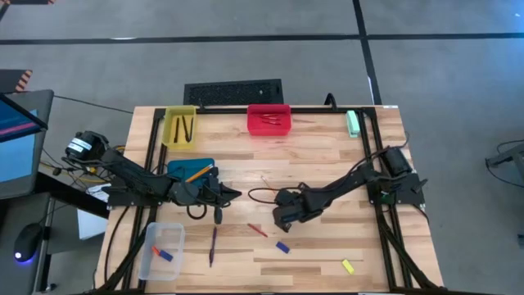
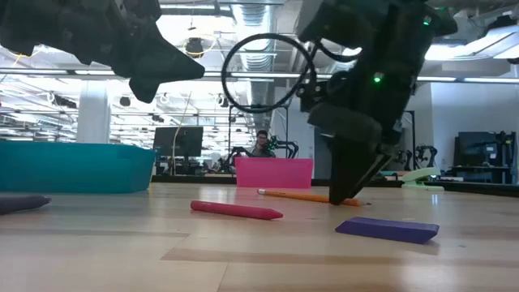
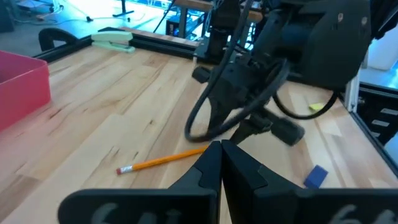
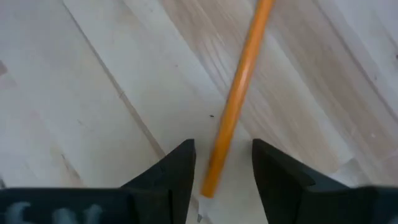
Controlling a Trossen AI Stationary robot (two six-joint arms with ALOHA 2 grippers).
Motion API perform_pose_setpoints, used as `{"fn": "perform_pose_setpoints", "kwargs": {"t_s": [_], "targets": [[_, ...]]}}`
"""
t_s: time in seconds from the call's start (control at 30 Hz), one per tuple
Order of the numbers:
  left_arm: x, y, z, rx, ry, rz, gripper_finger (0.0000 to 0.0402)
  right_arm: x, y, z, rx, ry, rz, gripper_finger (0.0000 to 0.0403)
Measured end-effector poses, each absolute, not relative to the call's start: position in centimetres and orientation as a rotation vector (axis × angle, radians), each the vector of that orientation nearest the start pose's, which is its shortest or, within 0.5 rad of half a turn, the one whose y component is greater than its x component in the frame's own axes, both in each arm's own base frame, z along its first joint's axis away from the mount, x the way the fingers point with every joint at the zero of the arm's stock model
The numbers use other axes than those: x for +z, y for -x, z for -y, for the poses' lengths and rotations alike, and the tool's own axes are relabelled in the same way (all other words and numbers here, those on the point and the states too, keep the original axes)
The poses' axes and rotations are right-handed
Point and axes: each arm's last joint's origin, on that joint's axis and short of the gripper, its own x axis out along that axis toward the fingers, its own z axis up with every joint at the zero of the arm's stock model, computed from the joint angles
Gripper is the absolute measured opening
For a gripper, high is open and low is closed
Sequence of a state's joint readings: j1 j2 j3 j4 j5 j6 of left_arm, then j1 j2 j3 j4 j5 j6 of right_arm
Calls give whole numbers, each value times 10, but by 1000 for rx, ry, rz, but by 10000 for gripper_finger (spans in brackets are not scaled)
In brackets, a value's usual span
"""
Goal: Sort crayons/erasers/pens/pencils in bins
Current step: Put the yellow pencil into the blue bin
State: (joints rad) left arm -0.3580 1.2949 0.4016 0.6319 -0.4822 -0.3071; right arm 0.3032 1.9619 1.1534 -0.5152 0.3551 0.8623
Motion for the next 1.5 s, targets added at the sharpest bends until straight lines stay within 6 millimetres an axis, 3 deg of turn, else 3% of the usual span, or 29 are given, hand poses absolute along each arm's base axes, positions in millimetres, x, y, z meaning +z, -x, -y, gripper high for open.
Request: {"fn": "perform_pose_setpoints", "kwargs": {"t_s": [0.47, 0.77, 1.07, 1.23, 1.5], "targets": [[180, -229, 71, 146, 238, -216, 0, 115, -351, -97, -539, -277, -1149, 69], [185, -225, 61, 56, 337, -278, 11, 123, -352, -97, -467, -320, -1163, 45], [204, -206, 52, 127, 419, -205, 34, 137, -346, -96, -383, -398, -955, 21], [185, -205, 47, 209, 599, -285, 76, 127, -344, -94, -366, -509, -816, 20], [178, -213, 41, 228, 729, -287, 194, 140, -357, -92, -312, -564, -636, 26]]}}
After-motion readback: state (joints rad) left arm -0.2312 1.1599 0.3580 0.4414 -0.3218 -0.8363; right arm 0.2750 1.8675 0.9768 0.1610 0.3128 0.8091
